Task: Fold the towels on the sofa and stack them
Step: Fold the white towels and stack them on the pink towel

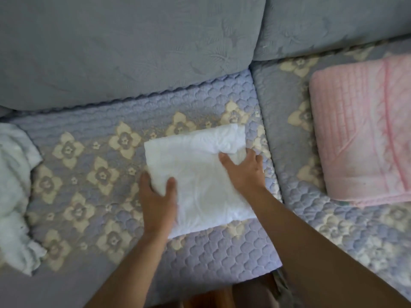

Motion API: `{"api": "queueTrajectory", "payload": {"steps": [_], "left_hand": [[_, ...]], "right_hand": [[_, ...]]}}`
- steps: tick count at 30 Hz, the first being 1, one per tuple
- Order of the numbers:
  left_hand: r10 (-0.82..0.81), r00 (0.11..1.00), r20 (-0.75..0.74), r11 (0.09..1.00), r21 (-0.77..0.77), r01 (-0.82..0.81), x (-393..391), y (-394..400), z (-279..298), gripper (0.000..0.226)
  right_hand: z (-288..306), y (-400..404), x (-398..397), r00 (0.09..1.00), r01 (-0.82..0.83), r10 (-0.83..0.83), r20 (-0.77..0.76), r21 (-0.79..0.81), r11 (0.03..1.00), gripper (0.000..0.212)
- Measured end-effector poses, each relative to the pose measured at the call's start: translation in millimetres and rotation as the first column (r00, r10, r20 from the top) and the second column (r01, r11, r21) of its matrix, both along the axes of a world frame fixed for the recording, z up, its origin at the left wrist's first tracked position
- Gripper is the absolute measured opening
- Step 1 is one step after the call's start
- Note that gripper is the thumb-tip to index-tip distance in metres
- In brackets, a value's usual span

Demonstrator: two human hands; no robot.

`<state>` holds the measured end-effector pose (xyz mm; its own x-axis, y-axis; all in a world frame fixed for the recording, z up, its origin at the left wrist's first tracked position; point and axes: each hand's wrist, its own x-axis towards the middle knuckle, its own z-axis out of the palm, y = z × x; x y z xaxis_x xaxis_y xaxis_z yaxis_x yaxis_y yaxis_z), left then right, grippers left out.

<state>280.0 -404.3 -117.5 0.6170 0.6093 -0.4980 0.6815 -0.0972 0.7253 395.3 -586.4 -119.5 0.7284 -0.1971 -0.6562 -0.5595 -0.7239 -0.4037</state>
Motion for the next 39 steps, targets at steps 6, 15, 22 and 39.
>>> {"api": "queueTrajectory", "payload": {"steps": [6, 15, 22, 39], "left_hand": [[-0.108, 0.958, -0.267, 0.708, -0.697, -0.114, -18.9, 6.9, 45.2, 0.048], [-0.233, 0.960, 0.154, 0.676, -0.685, 0.274, 119.2, -127.8, 174.4, 0.065], [-0.498, 0.779, 0.381, 0.865, 0.157, 0.476, 219.7, -290.3, 176.1, 0.061], [-0.646, 0.762, 0.040, 0.758, 0.156, 0.634, 215.6, -357.4, 100.4, 0.080]], "right_hand": [[38.5, -39.4, -4.1, 0.795, 0.577, -0.273, -0.541, 0.539, 0.614, 0.046], [183.3, -206.7, -30.7, 0.614, 0.514, -0.789, 0.015, 0.751, 0.414, 0.039], [148.2, -276.6, 11.3, 0.380, 0.657, -0.912, 0.157, 0.648, 0.385, 0.055], [142.9, -342.9, 112.6, 0.792, -0.096, 0.300, 0.531, -0.377, 0.921, 0.060]]}}
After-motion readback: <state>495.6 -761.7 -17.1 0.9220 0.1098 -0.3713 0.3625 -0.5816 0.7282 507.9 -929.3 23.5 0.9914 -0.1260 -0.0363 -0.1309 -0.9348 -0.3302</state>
